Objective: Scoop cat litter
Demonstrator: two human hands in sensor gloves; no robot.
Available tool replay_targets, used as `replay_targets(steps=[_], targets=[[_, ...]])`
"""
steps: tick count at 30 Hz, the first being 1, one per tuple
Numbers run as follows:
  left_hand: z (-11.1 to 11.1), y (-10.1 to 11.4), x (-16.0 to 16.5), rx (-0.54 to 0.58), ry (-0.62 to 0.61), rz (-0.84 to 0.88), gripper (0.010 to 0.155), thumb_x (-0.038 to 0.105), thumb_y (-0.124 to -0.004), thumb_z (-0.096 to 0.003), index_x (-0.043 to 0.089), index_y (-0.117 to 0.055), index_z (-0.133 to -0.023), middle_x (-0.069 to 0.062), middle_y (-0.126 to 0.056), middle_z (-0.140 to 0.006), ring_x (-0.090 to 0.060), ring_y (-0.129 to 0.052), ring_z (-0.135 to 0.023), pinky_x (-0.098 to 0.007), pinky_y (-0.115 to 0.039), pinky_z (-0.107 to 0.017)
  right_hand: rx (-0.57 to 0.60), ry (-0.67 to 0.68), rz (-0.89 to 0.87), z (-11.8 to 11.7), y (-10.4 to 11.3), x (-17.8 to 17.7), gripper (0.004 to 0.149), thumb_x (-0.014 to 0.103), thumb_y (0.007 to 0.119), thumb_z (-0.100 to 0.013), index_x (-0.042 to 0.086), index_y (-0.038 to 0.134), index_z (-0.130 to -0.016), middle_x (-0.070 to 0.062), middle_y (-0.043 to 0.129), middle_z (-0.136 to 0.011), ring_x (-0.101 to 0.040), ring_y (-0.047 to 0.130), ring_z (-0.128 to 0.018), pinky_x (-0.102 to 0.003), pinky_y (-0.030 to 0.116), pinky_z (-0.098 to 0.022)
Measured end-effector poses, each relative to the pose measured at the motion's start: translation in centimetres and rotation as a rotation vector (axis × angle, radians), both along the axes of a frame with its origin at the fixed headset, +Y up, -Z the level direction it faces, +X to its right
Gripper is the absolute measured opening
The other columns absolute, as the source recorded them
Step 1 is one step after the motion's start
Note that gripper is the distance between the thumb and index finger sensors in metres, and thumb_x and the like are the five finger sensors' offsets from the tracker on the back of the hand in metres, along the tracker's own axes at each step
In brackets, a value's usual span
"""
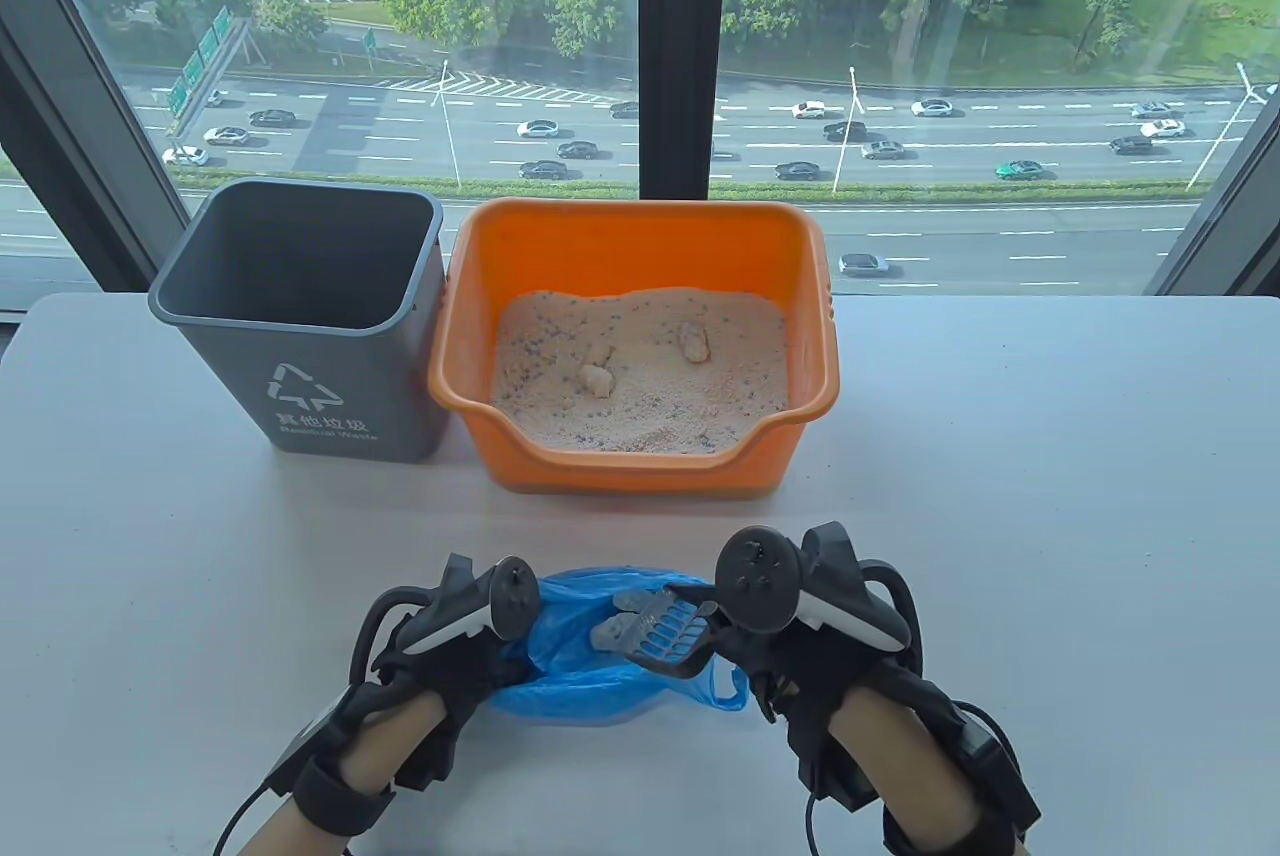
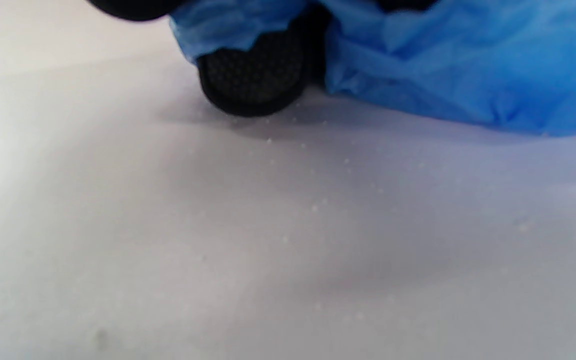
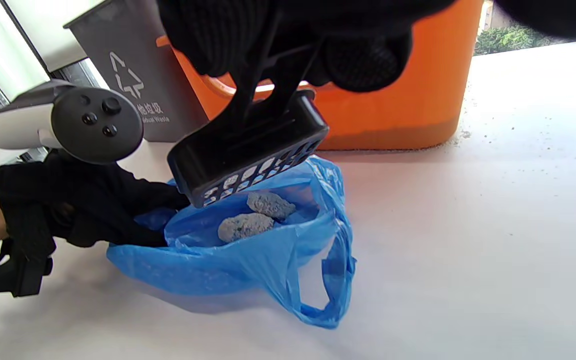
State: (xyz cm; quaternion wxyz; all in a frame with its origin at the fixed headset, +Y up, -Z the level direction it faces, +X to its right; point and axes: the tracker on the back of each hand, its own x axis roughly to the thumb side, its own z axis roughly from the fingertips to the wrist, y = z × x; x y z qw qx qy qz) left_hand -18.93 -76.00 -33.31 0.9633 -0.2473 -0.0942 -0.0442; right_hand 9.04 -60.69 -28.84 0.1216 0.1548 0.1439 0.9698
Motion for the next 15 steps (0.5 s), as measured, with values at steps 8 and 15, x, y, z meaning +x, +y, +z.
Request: replay_targets(steps=[8,15], targets=[[0.0,0.0,0.0,0.0,0.0,0.0,0.07,0.048,-0.078,-0.0463,0.044,-0.041,-0.105,0.008,-0.082,-0.078,-0.01,-0.094,-0.052,-0.038,-0.071,-0.045,0.107,-0.264,-0.135,-7.7,0.5,-1.3,0.057,0.034,0.075,-0.045,0.0,0.069,-0.089,-0.031,0.071,-0.078,-0.009,0.081,-0.02,-0.036,0.076,-0.017],[0.0,0.0,0.0,0.001,-0.005,0.006,0.07,0.048,-0.078,-0.0464,0.043,-0.041,-0.105,0.008,-0.082,-0.077,-0.01,-0.094,-0.052,-0.038,-0.071,-0.045,0.105,-0.594,0.032,-16.8,-2.8,-6.4,0.059,0.035,0.073,-0.044,-0.001,0.066,-0.091,-0.032,0.07,-0.078,-0.007,0.083,-0.022,-0.035,0.079,-0.019]])
